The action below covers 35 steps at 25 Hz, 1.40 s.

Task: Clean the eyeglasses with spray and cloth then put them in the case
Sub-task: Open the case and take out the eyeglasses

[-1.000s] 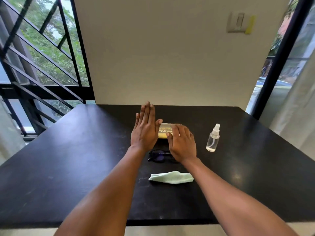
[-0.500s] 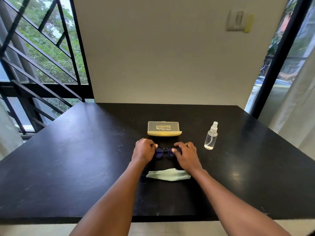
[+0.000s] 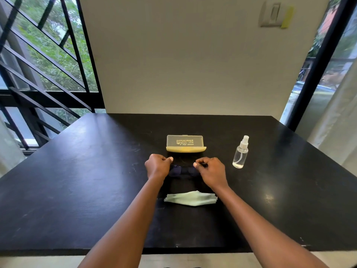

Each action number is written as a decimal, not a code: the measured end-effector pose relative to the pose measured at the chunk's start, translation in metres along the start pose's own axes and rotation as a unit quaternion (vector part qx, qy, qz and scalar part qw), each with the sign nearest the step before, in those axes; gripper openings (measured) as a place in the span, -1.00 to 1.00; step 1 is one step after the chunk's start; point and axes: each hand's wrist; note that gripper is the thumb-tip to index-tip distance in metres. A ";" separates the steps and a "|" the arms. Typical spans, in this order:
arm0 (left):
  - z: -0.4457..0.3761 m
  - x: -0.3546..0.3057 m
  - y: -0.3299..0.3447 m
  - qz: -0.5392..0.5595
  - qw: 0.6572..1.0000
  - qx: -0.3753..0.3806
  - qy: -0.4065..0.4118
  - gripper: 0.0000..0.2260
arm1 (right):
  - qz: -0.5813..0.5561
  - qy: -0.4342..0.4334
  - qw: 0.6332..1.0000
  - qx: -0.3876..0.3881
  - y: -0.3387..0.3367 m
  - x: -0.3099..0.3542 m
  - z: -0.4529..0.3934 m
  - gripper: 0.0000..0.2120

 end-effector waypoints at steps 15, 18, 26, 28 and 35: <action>-0.004 -0.007 -0.017 -0.082 0.944 -0.016 0.318 -0.84 | -0.069 -0.062 0.986 -0.141 0.000 0.014 -0.011 -0.83; 0.000 0.002 -0.011 -0.090 0.939 -0.040 0.330 -0.85 | -0.068 -0.059 0.983 -0.158 0.004 0.011 -0.008 -0.87; -0.007 -0.002 0.004 -0.008 0.974 -0.127 0.189 -0.85 | -0.070 -0.084 0.976 -0.187 0.007 0.008 -0.006 -0.94; -0.009 -0.005 0.005 0.072 0.983 -0.135 0.102 -0.87 | -0.074 -0.080 0.975 -0.193 0.008 0.006 -0.006 -0.93; -0.016 -0.006 0.008 0.280 0.957 -0.065 0.032 -0.98 | -0.066 -0.074 0.978 -0.183 0.007 0.000 -0.010 -0.86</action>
Point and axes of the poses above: each hand's wrist, its own z-axis away from the middle knuckle, its own y-axis out of the palm, x = y × z, and after that the axes turned 3 degrees about y, right-handed
